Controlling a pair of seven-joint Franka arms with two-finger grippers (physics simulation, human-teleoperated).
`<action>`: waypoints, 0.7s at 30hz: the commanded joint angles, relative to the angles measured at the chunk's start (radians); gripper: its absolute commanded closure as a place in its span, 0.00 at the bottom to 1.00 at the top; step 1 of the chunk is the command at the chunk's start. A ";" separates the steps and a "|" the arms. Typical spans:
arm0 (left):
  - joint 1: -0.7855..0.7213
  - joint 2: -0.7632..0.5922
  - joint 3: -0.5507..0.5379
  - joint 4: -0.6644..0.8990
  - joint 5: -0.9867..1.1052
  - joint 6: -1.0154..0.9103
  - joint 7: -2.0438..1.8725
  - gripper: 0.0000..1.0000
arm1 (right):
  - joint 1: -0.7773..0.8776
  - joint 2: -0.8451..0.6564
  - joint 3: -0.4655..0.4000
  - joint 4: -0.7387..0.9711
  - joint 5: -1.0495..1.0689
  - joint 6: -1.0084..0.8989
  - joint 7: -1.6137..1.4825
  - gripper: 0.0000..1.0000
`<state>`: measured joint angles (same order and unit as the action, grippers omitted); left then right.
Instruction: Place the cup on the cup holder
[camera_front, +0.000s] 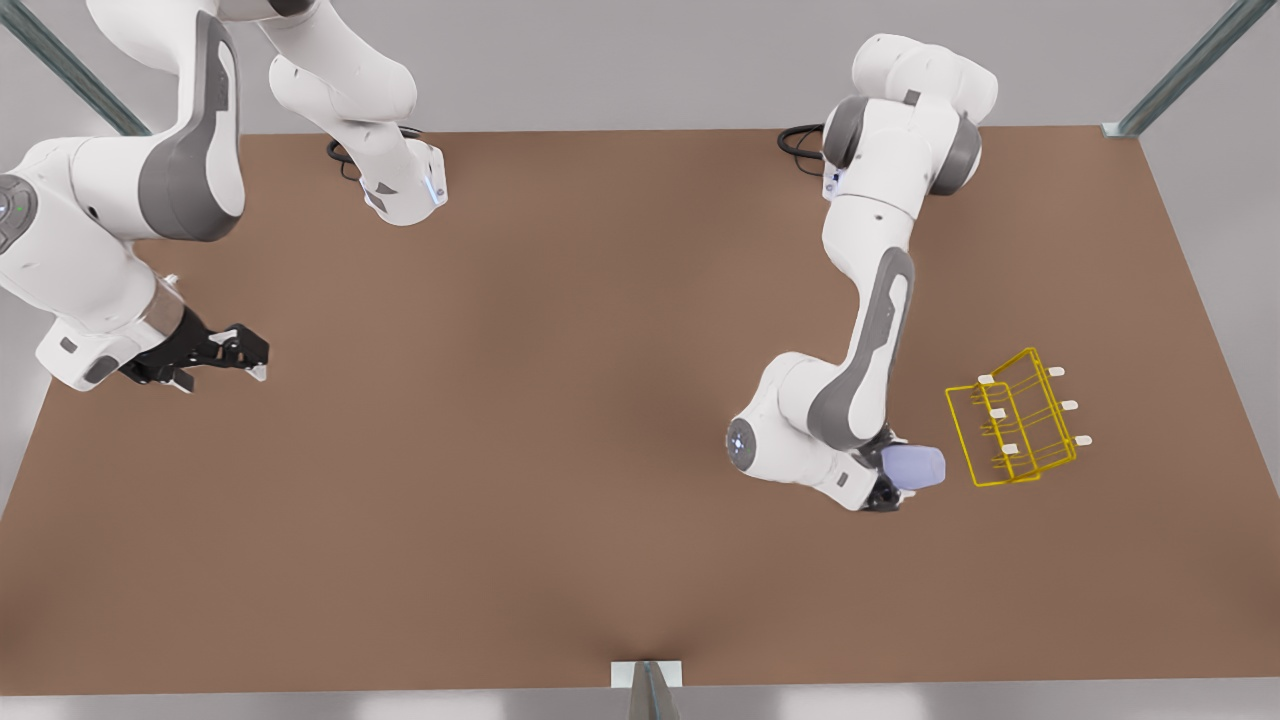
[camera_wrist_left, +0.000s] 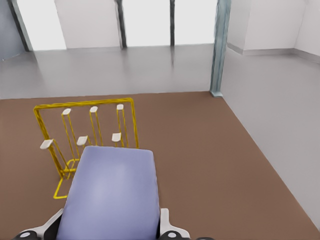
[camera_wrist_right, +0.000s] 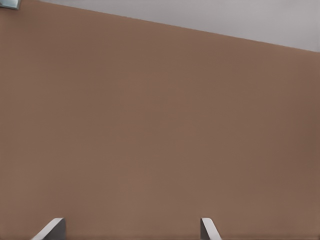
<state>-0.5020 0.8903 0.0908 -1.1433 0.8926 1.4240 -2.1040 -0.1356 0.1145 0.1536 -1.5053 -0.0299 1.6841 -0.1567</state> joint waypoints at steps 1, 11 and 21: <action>0.010 0.001 0.001 -0.055 0.173 -0.154 0.016 0.22 | 0.011 -0.003 0.001 0.000 0.001 -0.004 -0.003 0.00; 0.086 0.032 0.001 -0.116 0.353 -0.206 -0.027 0.22 | -0.002 -0.003 0.000 -0.007 0.002 -0.004 -0.003 0.00; 0.169 0.056 0.001 -0.194 0.445 -0.120 -0.116 0.22 | 0.004 -0.004 0.000 -0.003 0.002 -0.003 -0.003 0.00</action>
<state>-0.3385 0.9472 0.0915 -1.3331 1.3082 1.2725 -2.1416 -0.1317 0.1120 0.1533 -1.5095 -0.0284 1.6812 -0.1582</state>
